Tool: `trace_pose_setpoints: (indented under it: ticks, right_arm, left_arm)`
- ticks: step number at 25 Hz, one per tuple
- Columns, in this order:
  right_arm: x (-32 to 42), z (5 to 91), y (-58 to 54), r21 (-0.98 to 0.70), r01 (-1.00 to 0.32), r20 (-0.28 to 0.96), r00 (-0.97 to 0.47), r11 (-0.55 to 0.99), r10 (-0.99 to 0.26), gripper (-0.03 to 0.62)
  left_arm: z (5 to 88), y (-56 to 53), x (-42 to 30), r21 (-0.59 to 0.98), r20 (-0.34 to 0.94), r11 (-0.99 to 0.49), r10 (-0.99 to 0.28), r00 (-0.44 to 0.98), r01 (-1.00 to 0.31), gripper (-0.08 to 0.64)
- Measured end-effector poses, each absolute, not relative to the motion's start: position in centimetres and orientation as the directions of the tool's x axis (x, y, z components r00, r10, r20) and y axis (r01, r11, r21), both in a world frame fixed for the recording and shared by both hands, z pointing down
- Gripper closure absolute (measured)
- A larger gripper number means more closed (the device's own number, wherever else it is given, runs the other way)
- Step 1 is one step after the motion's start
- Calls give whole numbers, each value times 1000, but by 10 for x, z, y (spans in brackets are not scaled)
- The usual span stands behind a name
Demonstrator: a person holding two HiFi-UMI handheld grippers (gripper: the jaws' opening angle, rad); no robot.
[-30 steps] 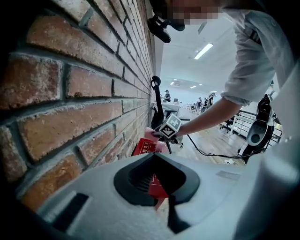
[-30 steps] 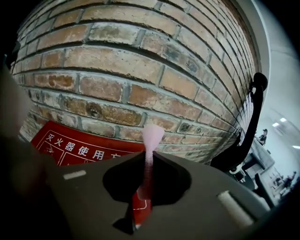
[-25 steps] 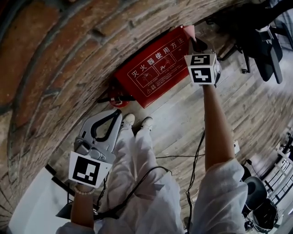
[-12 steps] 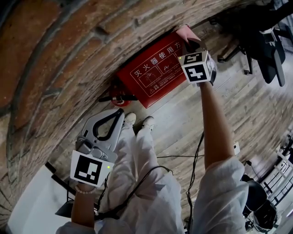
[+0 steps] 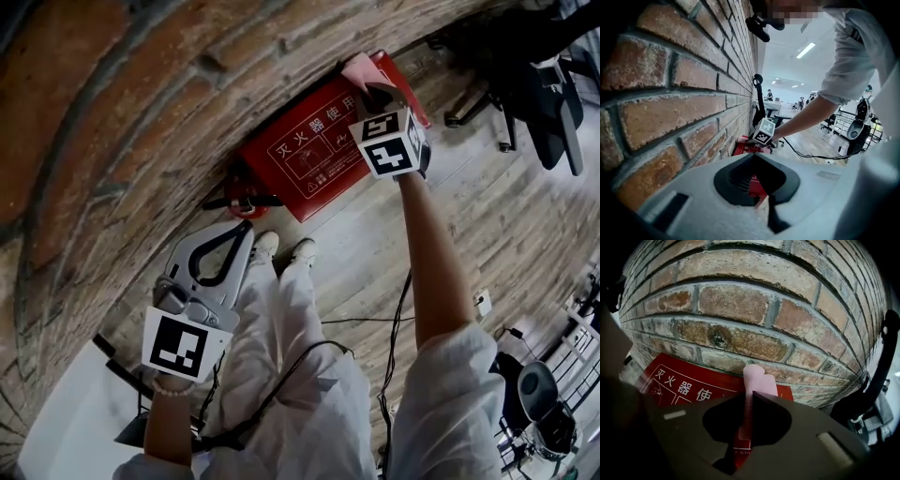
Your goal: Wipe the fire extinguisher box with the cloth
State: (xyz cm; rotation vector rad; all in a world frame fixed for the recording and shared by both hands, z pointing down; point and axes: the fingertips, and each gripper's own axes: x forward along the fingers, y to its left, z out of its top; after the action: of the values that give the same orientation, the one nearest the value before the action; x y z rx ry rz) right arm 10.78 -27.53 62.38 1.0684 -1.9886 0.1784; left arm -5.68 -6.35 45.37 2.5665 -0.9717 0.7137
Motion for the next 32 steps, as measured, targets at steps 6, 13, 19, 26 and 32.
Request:
trace_pose_setpoints:
  ticks: [6, 13, 19, 26, 32]
  right_arm:
    - [92, 626, -263, 236, -728, 735, -299, 644, -608, 565]
    - [75, 626, -248, 224, -713, 732, -328, 665, -598, 565]
    - [56, 626, -231, 204, -700, 725, -362, 684, -587, 565]
    - [35, 626, -213, 182, -687, 719, -396, 704, -572, 565]
    - [10, 624, -194, 165, -644, 713, -445, 747, -541, 565]
  left_arm:
    - [452, -64, -58, 111, 541, -726, -528, 654, -678, 561]
    - [453, -63, -58, 108, 539, -742, -516, 666, -662, 561]
    - [451, -60, -58, 104, 535, -752, -509, 674, -650, 561]
    - [449, -58, -63, 99, 534, -753, -512, 673, -651, 561]
    - [450, -53, -66, 100, 533, -756, -508, 677, -646, 561]
